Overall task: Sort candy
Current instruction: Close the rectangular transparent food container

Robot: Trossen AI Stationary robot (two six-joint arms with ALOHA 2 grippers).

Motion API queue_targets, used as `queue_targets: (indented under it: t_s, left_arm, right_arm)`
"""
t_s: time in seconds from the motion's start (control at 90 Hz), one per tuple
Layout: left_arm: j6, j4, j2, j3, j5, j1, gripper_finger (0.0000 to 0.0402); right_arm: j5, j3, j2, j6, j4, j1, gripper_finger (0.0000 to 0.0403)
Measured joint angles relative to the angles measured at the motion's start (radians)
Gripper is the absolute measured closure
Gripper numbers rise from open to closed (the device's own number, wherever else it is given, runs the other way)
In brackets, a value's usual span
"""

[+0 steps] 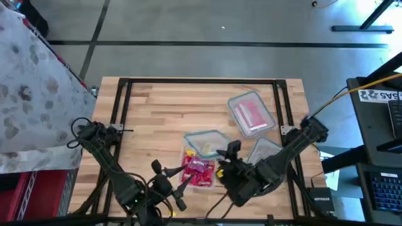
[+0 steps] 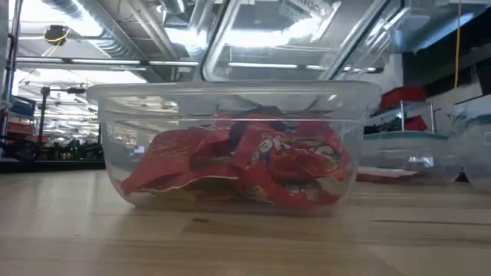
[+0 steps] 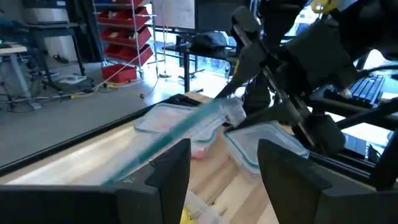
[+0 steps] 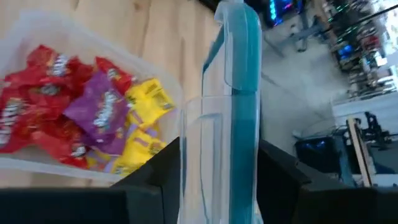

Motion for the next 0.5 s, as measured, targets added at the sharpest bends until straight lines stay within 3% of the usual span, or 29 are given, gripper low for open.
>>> queue_targets:
  t_s: [0.3, 0.5]
  left_arm:
    - [0.036, -0.001, -0.002, -0.001, 0.0, 0.0, 0.0231]
    - [0.041, -0.003, -0.003, -0.001, 0.0, 0.003, 0.0231]
  right_arm:
    - [-0.055, 0.35, 0.301, 0.025, -0.172, 0.0, 0.0269]
    - [-0.108, 0.43, 0.378, 0.028, -0.184, 0.0, 0.0252]
